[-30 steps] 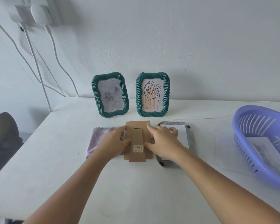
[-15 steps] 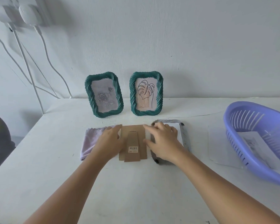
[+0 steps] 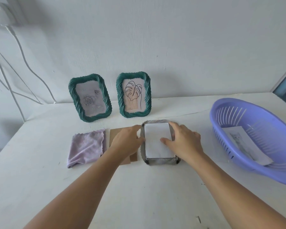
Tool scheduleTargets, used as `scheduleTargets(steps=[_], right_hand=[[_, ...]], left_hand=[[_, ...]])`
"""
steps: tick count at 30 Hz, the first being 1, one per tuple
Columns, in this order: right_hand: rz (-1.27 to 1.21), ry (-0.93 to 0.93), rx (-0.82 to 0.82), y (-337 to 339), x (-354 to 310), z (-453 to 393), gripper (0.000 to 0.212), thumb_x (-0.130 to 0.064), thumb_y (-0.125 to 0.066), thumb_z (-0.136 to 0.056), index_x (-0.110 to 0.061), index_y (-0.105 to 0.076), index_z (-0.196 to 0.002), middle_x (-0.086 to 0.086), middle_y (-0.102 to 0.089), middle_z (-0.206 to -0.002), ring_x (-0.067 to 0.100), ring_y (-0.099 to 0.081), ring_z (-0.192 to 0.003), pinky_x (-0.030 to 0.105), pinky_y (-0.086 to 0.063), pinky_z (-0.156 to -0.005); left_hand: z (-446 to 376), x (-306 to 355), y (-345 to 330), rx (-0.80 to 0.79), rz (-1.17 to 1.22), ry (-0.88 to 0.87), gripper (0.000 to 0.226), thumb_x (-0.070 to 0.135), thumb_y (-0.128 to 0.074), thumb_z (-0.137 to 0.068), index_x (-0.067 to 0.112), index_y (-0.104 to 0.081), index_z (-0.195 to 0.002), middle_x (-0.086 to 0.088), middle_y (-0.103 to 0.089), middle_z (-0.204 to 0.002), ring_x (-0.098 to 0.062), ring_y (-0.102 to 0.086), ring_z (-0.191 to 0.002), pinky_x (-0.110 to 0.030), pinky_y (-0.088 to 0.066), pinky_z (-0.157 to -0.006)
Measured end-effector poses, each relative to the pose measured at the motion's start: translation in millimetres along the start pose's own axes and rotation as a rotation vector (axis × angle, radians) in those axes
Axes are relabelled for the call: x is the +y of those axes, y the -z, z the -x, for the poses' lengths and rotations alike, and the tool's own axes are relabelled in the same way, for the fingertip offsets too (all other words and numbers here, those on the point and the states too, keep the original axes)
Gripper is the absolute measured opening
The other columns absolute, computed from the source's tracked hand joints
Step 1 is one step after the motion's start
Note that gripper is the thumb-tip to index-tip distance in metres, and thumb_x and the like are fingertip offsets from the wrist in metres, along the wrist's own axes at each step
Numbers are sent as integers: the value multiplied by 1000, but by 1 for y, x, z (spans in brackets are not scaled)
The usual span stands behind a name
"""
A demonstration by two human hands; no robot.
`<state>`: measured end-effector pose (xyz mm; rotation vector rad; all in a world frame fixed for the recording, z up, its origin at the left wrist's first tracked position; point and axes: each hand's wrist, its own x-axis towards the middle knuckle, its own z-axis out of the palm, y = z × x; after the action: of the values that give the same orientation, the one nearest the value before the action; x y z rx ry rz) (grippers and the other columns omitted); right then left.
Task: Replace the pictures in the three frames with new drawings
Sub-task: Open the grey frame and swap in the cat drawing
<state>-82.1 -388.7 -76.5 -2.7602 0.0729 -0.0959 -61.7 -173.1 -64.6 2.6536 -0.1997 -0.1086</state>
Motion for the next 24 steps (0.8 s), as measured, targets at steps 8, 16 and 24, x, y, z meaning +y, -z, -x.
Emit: scheduleTargets(steps=[8,16,24], right_hand=[[-125,-42,-16,1,3,-1,65,-55,-72,-81,-35,-45,-137,-8,-58,-96,20,-59,-95,40,-42,-90],[-262,8,-1,5,9,2,83,-35,-71,-90,-52,-21,-153,-10,-52,-83,3,-52,-80,37,-35,-83],[-432,54,78,12,13,-1,62,-34,-59,-99,-63,-33,-146,-2,-49,-76,10,-48,-70,34,-41,-86]], left_hand=[[0,0,-2,-26,102,10,33,25,-67,-93,30,-66,-125,7,-67,-76,-13,-62,-76,-26,-45,-62],[0,0,-2,-39,122,18,41,25,-67,-94,30,-62,-134,9,-65,-77,-8,-59,-75,-25,-43,-62],[-2,0,-4,-21,84,29,58,40,-54,-100,27,-37,-154,3,-64,-102,-18,-59,-97,-37,-51,-89]])
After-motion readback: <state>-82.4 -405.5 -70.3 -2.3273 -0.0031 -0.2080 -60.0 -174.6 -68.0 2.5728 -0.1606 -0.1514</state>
